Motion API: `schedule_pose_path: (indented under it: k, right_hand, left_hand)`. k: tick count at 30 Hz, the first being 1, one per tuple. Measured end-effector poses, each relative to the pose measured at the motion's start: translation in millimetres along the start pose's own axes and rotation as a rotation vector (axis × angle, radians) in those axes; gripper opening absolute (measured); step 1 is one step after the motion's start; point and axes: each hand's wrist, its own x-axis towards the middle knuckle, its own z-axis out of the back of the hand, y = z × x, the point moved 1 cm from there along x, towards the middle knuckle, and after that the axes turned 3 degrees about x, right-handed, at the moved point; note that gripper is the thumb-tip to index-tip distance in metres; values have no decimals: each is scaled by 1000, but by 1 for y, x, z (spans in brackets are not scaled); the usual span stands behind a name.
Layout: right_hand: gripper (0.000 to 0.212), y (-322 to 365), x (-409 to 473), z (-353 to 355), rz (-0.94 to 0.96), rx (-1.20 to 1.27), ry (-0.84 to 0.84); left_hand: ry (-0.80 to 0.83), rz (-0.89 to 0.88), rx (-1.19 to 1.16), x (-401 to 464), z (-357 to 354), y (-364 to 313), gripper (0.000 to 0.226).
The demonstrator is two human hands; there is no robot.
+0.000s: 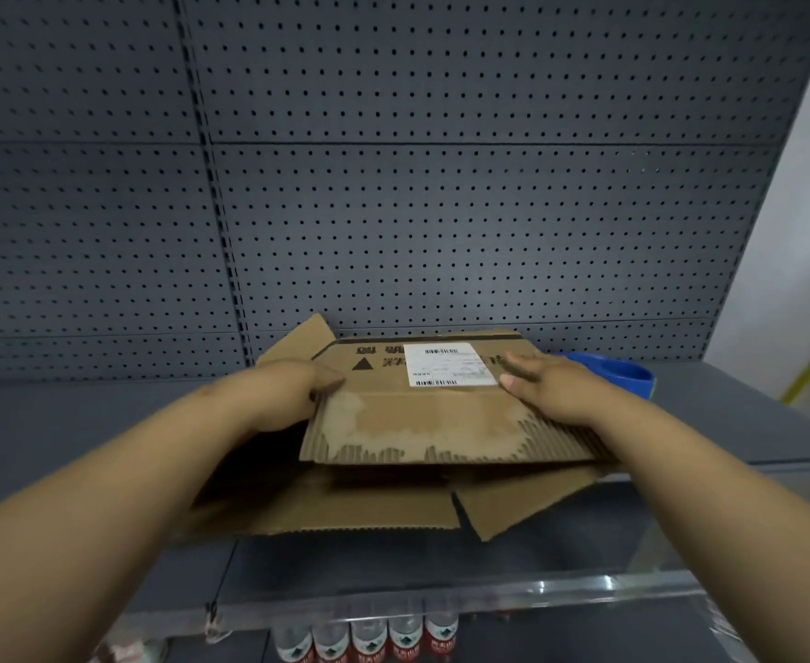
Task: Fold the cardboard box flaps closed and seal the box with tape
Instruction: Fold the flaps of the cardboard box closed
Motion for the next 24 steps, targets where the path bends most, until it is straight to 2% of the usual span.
schedule_pose_path:
  k: [4,6,8,13,20,24]
  right_hand:
    - [58,25,-9,33,-10,140,-16]
    - [56,35,-15,45,-1,191,-20]
    - [55,45,-20,49,10,250,-28]
    - [54,65,-23,43,42,352,-30]
    - [58,85,-22,32,70,263,-17]
    - [79,85,-29,28,161,191,2]
  left_hand:
    - [-114,41,-144,-18,34,24,48]
    - [-170,57,-303,-28,42,38,48]
    - [-220,79,-473,-37,43,52,48]
    - [-301,132,-714,-49,33,79,46]
    - [-374,200,-978,-50,12,96,41]
    - [-381,178,-1000,-51,6,101,38]
